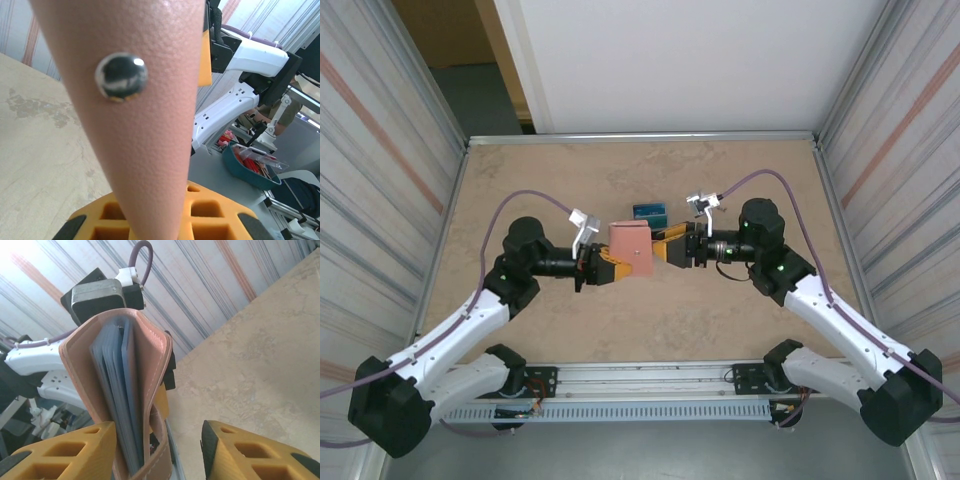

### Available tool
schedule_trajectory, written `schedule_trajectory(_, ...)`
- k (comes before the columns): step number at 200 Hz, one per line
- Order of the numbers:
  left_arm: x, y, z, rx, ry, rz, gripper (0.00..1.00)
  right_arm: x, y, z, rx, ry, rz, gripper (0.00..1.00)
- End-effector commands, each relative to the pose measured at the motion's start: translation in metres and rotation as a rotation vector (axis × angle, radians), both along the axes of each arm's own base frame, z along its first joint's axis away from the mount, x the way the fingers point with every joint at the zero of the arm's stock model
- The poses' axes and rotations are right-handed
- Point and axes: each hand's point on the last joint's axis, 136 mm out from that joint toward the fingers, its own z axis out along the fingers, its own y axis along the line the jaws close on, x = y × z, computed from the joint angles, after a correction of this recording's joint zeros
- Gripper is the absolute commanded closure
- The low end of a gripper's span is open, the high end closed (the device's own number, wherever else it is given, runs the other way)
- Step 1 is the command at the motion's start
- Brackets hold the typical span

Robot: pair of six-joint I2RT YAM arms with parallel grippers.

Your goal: Take the credit cards out of the card holder

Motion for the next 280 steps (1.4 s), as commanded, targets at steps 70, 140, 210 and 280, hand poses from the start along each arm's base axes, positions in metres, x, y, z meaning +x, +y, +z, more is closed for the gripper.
schedule_trajectory(70,-0.002,-0.010,0.023,-0.054,-0.085,-0.038,1.00,-0.011,0.018,-0.007,0.003,0.016,0.097,0.60)
schedule_trajectory(140,0.006,-0.015,0.019,-0.037,-0.072,0.003,0.96,-0.013,0.028,-0.008,-0.028,0.008,0.100,0.92)
schedule_trajectory(210,0.040,0.005,0.000,0.024,0.004,0.310,0.34,0.006,0.007,-0.014,-0.132,0.025,-0.116,1.00)
schedule_trajectory(280,0.050,-0.002,-0.010,0.035,0.072,0.330,0.32,0.020,0.005,-0.019,-0.174,0.063,-0.235,1.00)
